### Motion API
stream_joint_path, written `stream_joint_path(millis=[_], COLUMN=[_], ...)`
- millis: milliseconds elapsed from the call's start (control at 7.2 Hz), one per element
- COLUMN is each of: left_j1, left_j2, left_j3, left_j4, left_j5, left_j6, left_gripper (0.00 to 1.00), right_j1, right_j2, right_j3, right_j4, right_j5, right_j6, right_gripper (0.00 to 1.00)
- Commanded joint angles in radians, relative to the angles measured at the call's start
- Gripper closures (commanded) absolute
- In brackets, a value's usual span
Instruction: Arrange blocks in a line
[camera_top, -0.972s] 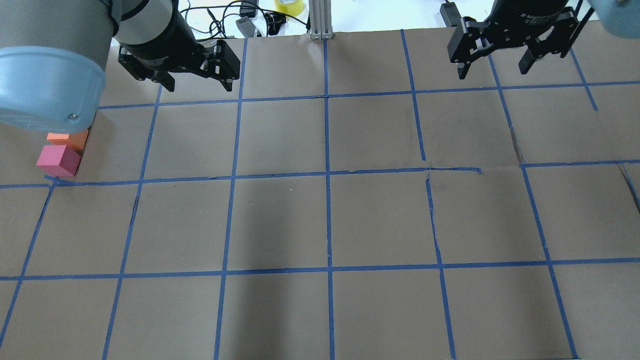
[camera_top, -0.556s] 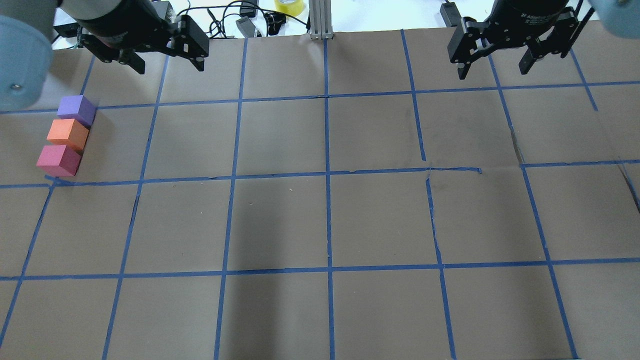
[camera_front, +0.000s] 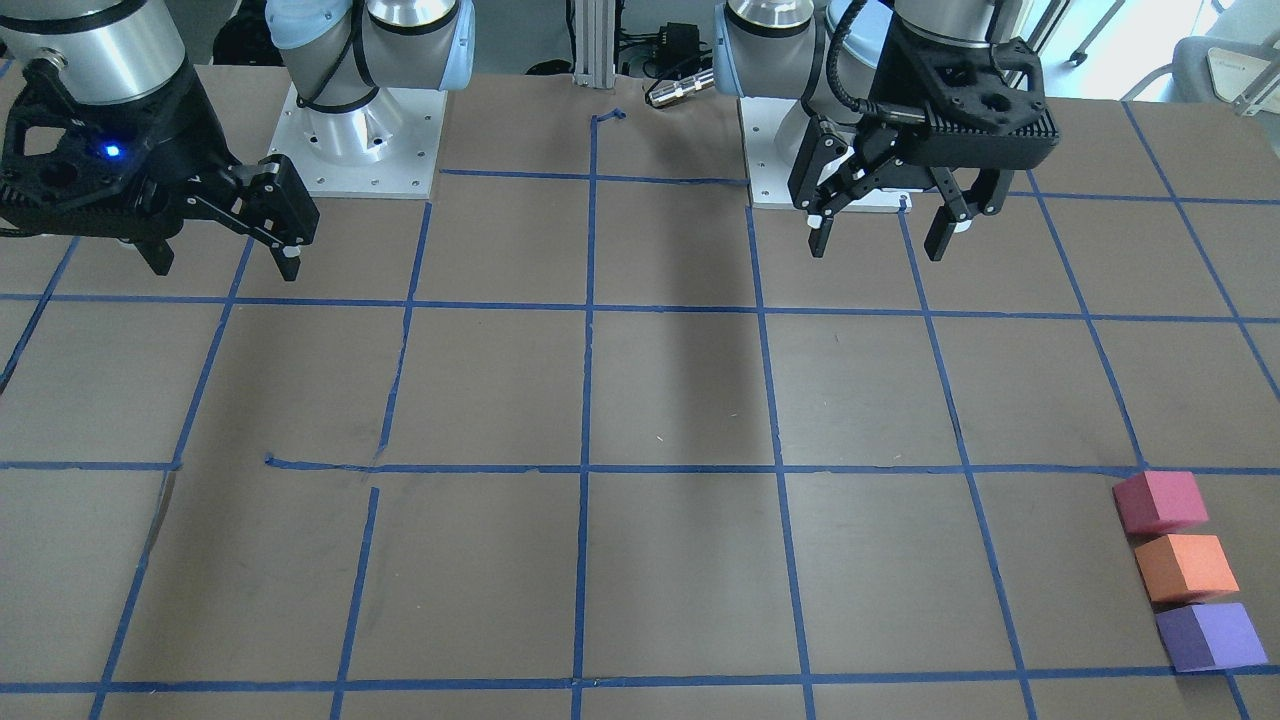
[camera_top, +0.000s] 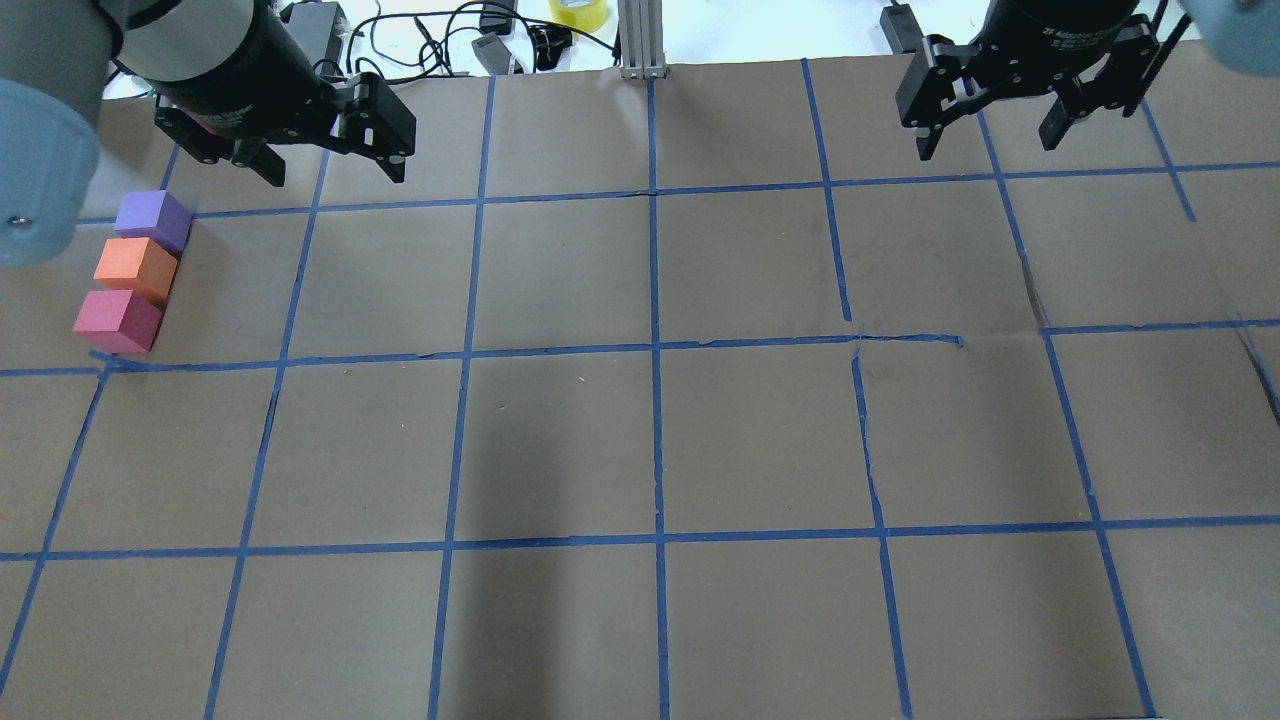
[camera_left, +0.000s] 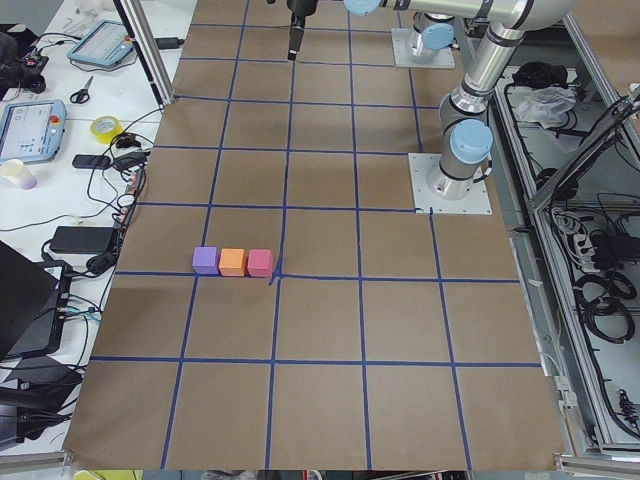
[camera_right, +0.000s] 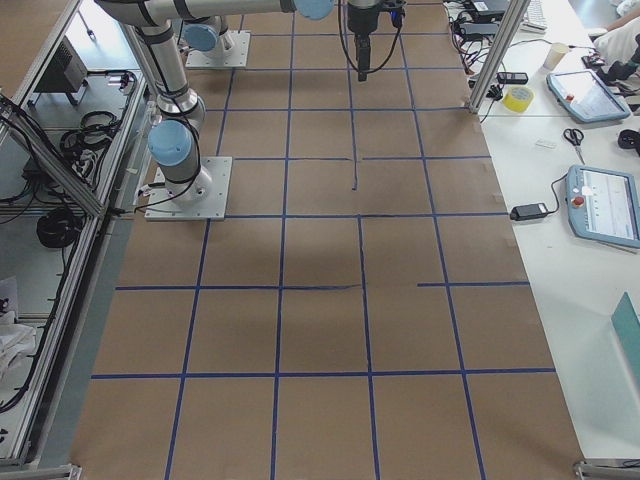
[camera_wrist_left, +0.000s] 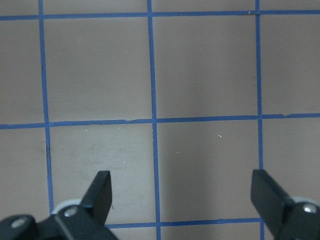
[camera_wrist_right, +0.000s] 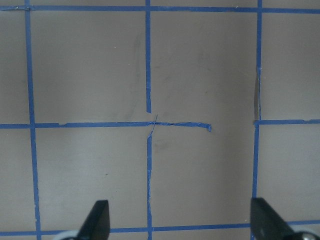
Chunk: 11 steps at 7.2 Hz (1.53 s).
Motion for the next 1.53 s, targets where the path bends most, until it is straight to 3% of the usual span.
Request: stream_joint_path(millis=[0,139,278,417,556,694,833,972,1389], left_j1=[0.026,0.011,0.011,0.047,0.055,0.040,0.035,0.046,0.037], left_j2=[-0.043,0.021,0.087,0.047,-0.021,-0.008,0.024,0.014,0.021], left_j3=[0.095,-0.025,-0.102,-0.026,0.095,0.049,-0.045,-0.062,-0.069], left_j4=[-0.015,-0.075,-0.050,-0.031,-0.113,-0.129,-0.039,0.071,0.067], left_j5=[-0.034,-0.011,0.001,-0.041,-0.060,-0.051,-0.052,-0.063,-0.052], left_j6=[-0.020,-0.008,-0.016,0.001,0.025,0.019,0.021,0.028,0.029], left_gripper=[0.00,0.02,0.02,0.00,0.00,0.00,0.00,0.00,0.00], right_j1=[0.000,0.000,0.000,0.000,-0.001,0.000,0.002,0.002,0.002], right_j2=[0.000,0.000,-0.001,-0.001,-0.001,0.000,0.000,0.003,0.004], right_j3=[-0.003,-0.003,-0.003,-0.003,-0.003,-0.003,-0.003,-0.004,-0.004], right_j4=[0.003,0.003,0.004,0.004,0.003,0.003,-0.003,-0.002,0.000], right_j5=[-0.002,-0.002,-0.002,-0.002,-0.002,-0.001,0.016,0.015,0.009], right_j6=[0.000,0.000,0.000,0.000,0.000,0.000,0.008,0.011,0.011], right_gripper=[0.00,0.00,0.00,0.00,0.00,0.00,0.00,0.00,0.00])
